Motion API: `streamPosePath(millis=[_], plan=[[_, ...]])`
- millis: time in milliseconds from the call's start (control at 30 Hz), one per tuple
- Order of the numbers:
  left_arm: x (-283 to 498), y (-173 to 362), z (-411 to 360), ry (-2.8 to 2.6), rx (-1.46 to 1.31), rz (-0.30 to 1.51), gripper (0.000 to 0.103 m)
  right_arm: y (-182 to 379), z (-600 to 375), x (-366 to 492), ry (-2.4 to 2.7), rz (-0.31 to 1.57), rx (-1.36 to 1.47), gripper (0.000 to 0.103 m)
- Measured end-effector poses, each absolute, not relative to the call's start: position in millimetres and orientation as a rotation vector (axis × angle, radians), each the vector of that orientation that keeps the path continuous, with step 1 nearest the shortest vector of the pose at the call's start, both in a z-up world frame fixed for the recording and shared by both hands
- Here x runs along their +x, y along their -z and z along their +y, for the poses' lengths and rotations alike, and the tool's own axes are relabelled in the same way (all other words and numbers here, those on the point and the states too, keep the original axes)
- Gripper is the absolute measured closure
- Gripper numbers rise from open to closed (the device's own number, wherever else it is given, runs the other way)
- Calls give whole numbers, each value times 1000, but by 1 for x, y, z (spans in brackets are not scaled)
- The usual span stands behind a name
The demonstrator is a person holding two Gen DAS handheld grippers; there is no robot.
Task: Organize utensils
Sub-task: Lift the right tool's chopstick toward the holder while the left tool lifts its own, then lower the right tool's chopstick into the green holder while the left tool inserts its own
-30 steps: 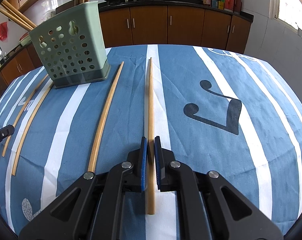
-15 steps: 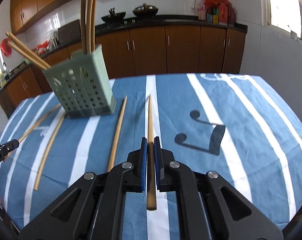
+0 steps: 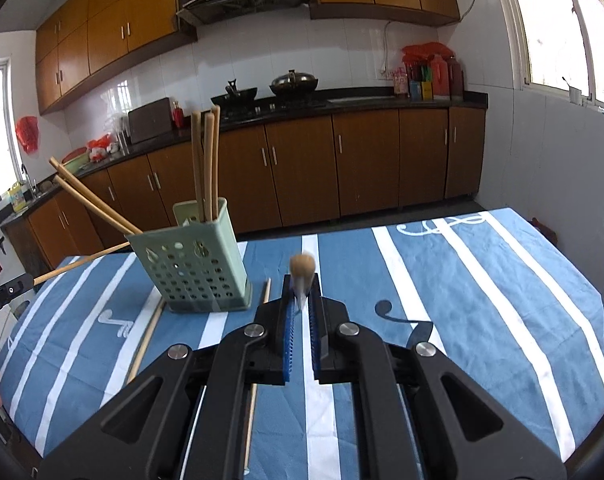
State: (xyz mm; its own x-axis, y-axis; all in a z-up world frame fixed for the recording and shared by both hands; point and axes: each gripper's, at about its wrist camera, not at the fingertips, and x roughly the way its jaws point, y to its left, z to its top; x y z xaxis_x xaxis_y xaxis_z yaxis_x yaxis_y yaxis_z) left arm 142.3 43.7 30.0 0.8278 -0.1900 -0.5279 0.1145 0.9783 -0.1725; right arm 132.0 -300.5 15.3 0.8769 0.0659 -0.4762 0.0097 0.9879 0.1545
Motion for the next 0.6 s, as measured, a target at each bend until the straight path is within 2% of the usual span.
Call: streamPosePath(millis=[600], plan=[[140, -37, 42, 152, -119, 572, 95, -19, -302, 132, -43, 487, 169, 96]])
